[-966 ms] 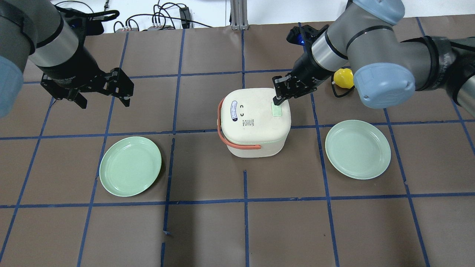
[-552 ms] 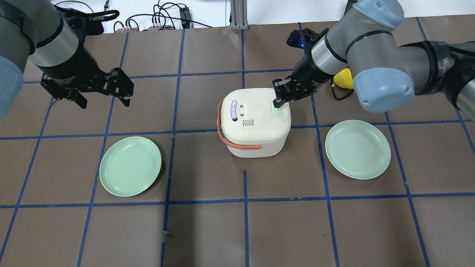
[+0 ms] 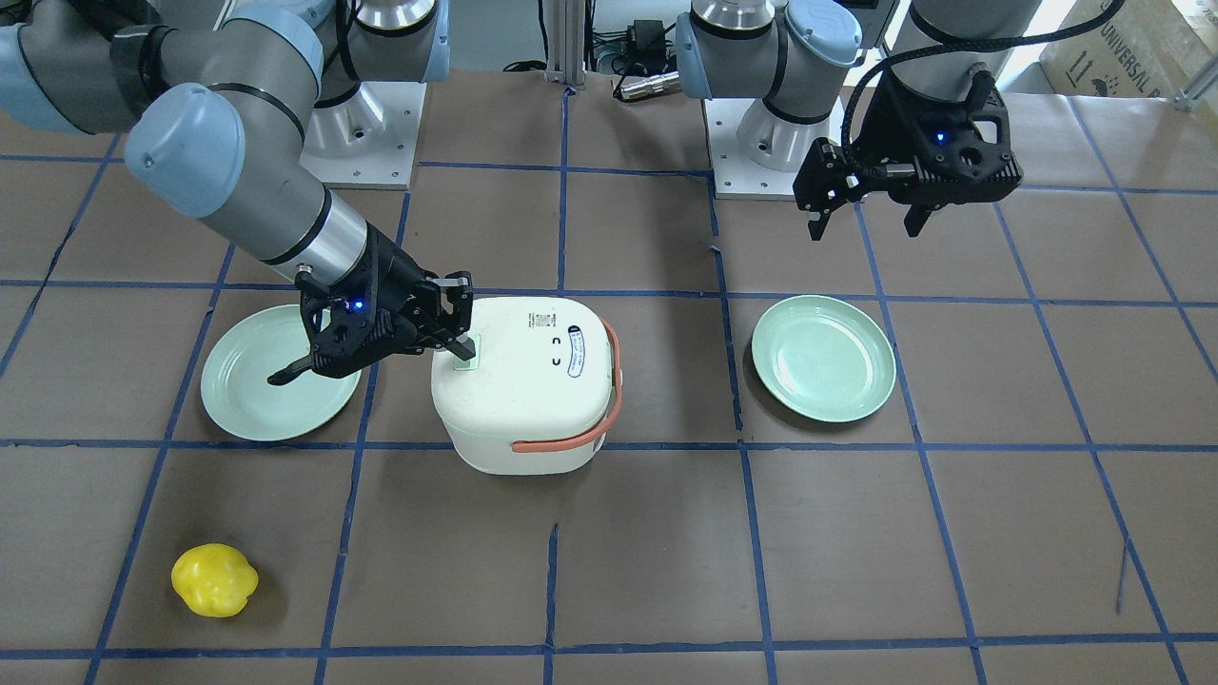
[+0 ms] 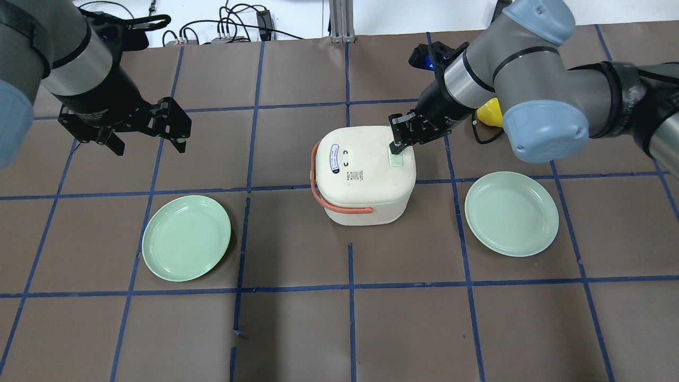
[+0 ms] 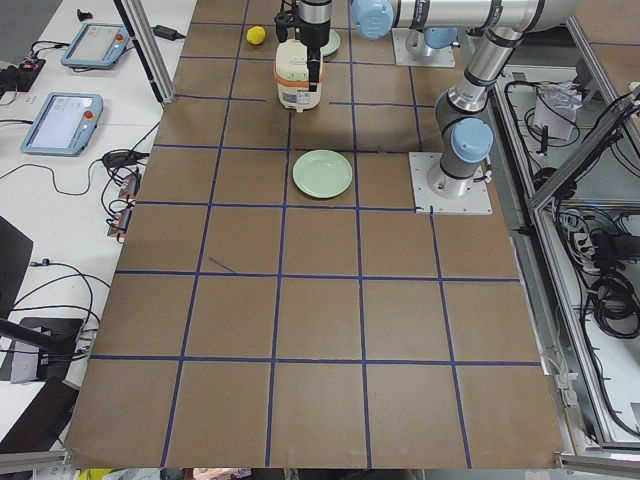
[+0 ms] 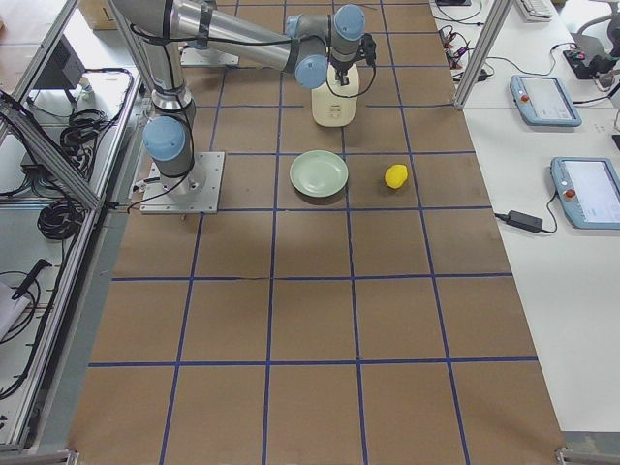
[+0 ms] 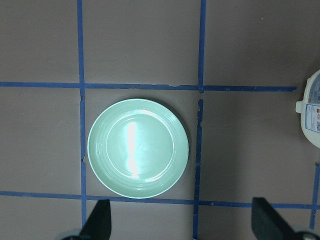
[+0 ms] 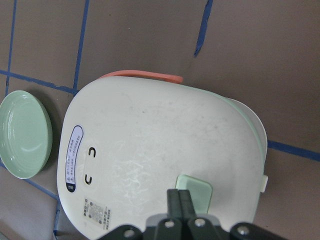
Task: Press rice cooker button
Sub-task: 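Press down on the green lid button with the right gripper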
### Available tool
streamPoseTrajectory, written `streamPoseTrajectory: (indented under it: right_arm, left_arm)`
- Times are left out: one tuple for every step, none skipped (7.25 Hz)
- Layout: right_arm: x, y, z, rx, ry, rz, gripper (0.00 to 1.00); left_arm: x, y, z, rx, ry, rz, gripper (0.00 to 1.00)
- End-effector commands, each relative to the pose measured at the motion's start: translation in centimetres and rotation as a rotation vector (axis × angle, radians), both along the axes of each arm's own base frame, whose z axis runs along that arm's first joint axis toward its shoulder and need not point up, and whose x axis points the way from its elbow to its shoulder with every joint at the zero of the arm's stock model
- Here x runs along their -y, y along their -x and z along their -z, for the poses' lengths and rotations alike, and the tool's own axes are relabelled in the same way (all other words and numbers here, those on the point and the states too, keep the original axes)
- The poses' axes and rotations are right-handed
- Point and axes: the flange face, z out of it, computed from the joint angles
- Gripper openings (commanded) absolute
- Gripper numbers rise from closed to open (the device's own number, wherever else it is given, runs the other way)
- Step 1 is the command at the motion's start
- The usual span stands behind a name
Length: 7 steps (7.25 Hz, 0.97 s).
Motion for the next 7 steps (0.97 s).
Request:
streamPoseTrajectory:
  right_arm:
    - [0.1,0.0,0.0,0.0,0.01,-0.003,0.09]
    - [0.1,0.0,0.0,0.0,0.011,-0.004,0.09]
    - [0.1,0.0,0.1,0.0,0.013,-0.007,0.09]
    - [0.1,0.0,0.2,0.0,0.015,-0.016,0.09]
    - [0.0,0.0,0.7,-0.002,0.006,-0.017,0.09]
    - [-0.1,0.1,0.9,-0.002,-0.001,-0.015,0.09]
    - [0.0,0.1,1.0,-0.002,-0.002,-0.014,0.09]
  left_arm:
    - [0.0,0.0,0.0,0.0,0.002,0.0,1.0]
    - [0.0,0.0,0.0,0.0,0.0,0.0,1.0]
    - [0.0,0.0,0.0,0.0,-0.001,0.0,1.0]
    - [0.0,0.0,0.0,0.0,0.002,0.0,1.0]
    - [0.0,0.0,0.0,0.0,0.002,0.0,1.0]
    - [0.0,0.0,0.0,0.0,0.002,0.0,1.0]
    - [0.0,0.0,0.0,0.0,0.002,0.0,1.0]
